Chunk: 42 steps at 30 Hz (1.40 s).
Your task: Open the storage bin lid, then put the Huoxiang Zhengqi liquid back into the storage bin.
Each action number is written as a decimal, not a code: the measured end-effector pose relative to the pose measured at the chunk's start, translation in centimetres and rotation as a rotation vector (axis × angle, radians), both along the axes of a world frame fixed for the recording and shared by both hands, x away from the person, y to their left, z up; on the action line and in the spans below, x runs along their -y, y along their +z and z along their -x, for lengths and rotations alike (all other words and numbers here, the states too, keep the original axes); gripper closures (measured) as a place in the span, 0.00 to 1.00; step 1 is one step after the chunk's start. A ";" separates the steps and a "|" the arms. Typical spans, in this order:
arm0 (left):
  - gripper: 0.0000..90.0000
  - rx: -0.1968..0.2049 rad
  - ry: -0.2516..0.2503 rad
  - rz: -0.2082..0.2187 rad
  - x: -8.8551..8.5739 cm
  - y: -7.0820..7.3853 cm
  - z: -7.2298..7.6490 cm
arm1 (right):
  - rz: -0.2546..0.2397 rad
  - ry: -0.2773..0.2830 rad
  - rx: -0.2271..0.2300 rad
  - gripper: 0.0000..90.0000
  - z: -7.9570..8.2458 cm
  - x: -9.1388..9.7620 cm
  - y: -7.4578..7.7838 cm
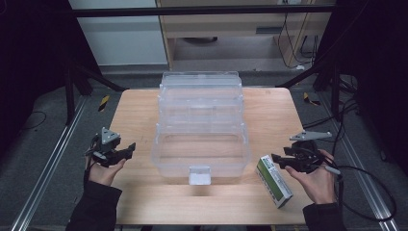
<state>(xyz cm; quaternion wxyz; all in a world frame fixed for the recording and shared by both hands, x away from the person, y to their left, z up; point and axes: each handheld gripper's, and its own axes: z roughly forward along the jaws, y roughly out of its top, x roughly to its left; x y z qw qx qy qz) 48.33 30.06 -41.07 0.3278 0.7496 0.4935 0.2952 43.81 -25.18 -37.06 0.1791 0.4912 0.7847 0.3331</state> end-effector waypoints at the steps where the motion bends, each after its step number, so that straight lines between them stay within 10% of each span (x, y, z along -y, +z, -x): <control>1: 0.42 -0.001 0.001 -0.001 0.0 0.0 0.0 | 0.008 0.000 -0.002 0.50 0.1 0.1 0.0; 42: 0.41 -0.050 0.042 -0.044 -0.7 -1.3 -0.8 | 0.145 0.045 -0.237 0.54 0.7 -2.5 -0.5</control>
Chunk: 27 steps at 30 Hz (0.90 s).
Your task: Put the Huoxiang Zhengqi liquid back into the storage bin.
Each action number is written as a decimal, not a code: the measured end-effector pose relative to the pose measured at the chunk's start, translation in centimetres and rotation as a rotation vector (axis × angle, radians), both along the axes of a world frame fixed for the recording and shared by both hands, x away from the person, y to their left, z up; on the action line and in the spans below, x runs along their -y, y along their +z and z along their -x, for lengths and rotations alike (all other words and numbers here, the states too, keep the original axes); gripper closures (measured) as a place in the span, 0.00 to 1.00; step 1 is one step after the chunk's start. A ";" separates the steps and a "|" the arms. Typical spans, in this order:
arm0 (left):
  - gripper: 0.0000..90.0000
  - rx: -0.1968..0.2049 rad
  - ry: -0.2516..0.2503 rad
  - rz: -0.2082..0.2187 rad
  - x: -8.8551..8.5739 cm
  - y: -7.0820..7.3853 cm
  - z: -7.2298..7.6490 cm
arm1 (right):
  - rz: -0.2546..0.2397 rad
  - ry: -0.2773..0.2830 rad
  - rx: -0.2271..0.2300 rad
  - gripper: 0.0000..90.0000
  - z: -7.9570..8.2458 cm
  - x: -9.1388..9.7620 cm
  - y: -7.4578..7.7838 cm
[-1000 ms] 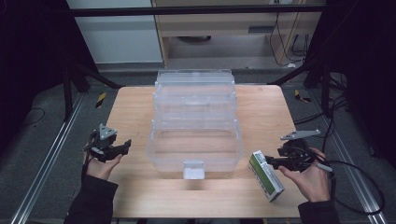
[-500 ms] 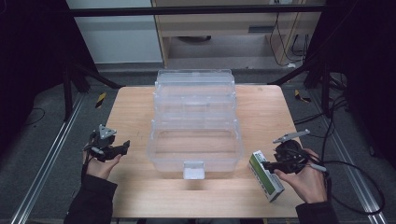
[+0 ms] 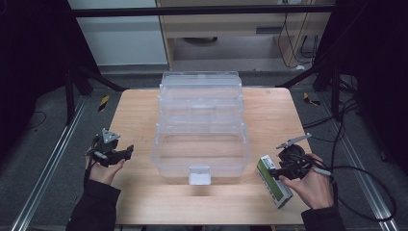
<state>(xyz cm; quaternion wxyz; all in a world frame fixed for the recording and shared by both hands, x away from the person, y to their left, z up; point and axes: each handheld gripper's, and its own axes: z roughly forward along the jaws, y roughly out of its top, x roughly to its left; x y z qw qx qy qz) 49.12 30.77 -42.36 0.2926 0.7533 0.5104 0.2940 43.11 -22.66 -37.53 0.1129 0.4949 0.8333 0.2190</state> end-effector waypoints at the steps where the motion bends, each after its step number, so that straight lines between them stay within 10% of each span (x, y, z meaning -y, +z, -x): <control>1: 0.41 0.001 0.001 0.000 0.0 0.0 0.0 | 0.003 -0.001 -0.005 0.55 0.0 0.0 -0.1; 27: 0.41 -0.014 -0.002 -0.009 0.0 -0.3 -0.1 | 0.043 -0.003 -0.087 0.61 -0.1 -0.1 -1.6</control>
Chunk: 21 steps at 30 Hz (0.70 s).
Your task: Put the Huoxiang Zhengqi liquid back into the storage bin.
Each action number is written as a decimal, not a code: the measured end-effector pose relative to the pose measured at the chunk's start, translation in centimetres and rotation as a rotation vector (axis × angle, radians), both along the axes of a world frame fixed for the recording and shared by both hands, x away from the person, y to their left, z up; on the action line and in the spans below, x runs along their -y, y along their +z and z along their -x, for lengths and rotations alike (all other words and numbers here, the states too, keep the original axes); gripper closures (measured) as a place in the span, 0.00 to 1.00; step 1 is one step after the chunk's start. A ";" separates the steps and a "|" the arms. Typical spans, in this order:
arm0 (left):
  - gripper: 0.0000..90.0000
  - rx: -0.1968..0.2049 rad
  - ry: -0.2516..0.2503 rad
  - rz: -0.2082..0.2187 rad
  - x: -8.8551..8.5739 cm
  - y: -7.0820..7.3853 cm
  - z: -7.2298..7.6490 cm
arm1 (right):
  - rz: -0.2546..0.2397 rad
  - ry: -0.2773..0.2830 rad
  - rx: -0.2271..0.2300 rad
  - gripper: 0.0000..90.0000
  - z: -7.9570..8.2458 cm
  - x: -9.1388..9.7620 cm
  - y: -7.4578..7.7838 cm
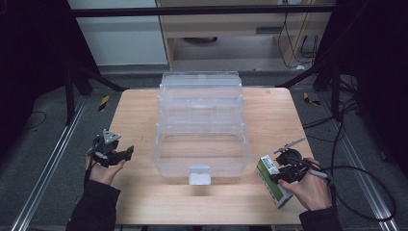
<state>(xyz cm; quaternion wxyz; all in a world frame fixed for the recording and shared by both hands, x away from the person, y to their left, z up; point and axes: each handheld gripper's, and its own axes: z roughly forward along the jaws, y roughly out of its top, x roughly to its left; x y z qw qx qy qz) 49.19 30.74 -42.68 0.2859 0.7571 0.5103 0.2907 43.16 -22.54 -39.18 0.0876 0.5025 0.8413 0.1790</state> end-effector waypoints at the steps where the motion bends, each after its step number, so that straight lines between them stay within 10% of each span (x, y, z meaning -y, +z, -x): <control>1: 0.41 -0.001 0.000 0.000 0.0 0.0 0.0 | 0.005 -0.004 -0.007 0.62 0.0 0.0 0.0; 21: 0.41 -0.005 -0.003 -0.003 0.1 -0.1 0.0 | 0.037 -0.007 -0.033 0.69 -0.5 -0.1 -0.2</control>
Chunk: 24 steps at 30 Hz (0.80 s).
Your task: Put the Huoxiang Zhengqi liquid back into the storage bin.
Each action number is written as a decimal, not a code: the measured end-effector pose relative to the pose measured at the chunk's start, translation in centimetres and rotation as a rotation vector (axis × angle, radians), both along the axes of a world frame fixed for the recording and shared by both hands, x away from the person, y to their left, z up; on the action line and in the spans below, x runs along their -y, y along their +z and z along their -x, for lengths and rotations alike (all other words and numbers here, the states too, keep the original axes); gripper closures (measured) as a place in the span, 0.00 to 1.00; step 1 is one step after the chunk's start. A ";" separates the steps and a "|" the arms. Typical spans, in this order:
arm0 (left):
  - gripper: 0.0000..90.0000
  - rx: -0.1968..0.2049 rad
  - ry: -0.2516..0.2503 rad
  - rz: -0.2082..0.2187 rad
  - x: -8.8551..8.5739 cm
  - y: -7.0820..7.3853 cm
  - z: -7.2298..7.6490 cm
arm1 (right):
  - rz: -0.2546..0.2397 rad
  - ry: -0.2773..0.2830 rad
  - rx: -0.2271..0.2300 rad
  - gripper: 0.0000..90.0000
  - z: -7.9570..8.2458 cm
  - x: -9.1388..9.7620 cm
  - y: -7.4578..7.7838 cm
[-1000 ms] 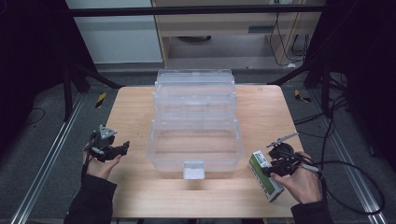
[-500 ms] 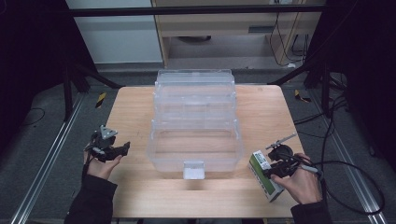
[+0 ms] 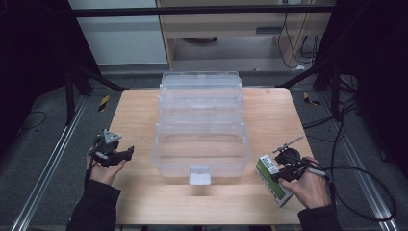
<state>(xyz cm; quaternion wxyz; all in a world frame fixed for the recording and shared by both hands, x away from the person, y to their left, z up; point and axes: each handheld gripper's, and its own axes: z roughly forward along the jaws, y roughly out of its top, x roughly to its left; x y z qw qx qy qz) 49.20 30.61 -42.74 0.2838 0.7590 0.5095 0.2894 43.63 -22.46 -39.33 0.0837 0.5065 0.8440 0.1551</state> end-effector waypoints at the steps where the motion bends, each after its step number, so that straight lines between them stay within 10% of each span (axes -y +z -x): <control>1: 0.41 0.000 0.001 0.000 0.0 0.0 0.0 | 0.000 0.000 0.000 0.69 0.0 0.0 0.0; 24: 0.41 -0.004 -0.003 -0.007 0.1 0.0 0.0 | 0.017 -0.021 -0.041 0.70 -0.6 -0.2 -0.3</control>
